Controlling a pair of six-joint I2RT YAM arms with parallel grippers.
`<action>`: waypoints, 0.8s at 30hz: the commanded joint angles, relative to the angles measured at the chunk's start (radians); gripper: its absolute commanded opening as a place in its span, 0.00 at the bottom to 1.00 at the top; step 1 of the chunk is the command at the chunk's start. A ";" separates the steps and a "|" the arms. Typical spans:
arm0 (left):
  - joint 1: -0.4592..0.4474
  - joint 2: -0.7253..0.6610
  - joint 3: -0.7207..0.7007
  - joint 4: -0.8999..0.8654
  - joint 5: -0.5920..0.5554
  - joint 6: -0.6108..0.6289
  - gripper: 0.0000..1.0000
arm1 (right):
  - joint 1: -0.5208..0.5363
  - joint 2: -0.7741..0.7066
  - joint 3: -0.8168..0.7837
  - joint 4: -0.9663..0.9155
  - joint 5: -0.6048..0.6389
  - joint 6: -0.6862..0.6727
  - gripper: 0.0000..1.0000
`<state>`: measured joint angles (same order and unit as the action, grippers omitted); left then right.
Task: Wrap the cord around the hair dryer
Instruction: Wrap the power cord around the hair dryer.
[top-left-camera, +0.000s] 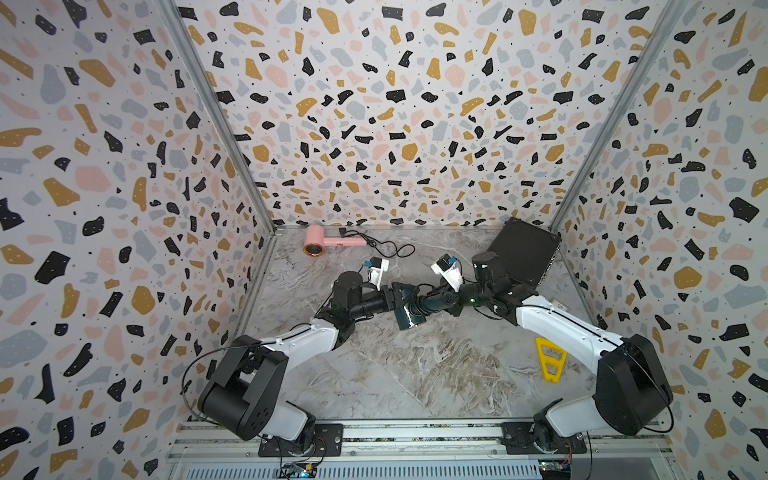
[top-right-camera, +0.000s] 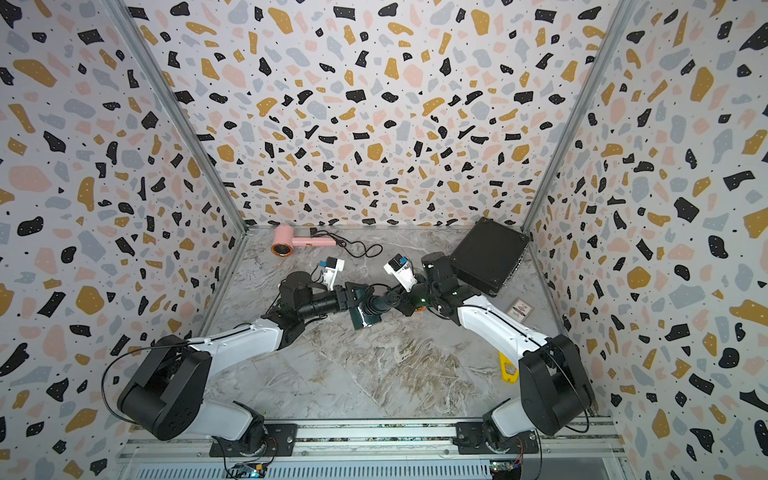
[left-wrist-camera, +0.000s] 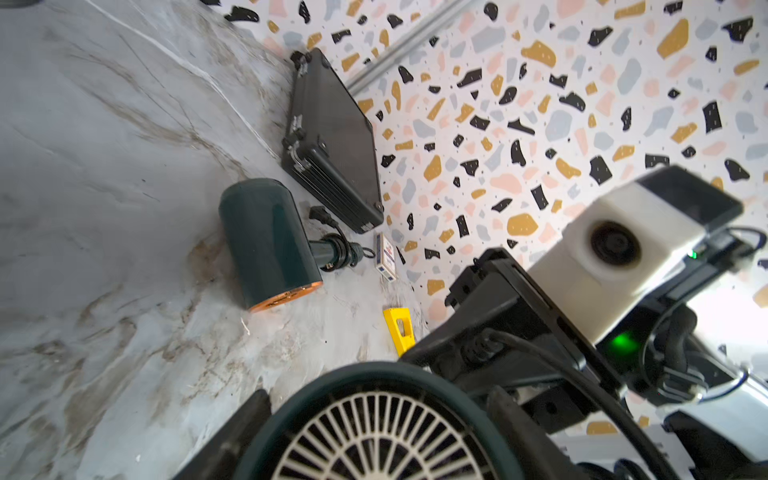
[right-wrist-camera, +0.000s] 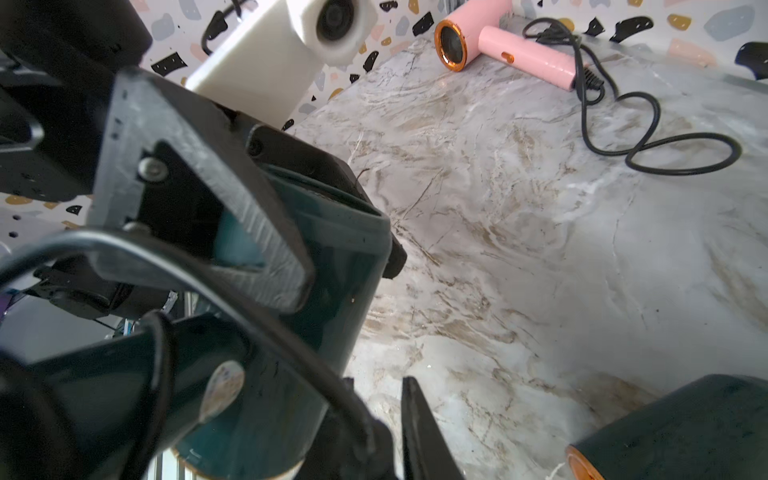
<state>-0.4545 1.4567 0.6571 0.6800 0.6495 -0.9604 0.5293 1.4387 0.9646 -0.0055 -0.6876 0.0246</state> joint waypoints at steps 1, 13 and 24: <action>0.005 -0.003 -0.021 0.182 -0.140 -0.126 0.00 | -0.003 -0.044 -0.045 0.183 -0.006 0.114 0.00; 0.004 -0.044 -0.010 0.001 -0.335 -0.163 0.00 | 0.056 -0.011 -0.133 0.280 0.015 0.185 0.00; 0.003 -0.048 0.023 0.011 -0.280 -0.279 0.00 | 0.095 0.068 -0.177 0.382 0.048 0.248 0.00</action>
<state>-0.4526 1.4525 0.6327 0.5770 0.3599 -1.1610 0.6071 1.5028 0.8135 0.3473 -0.6380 0.2451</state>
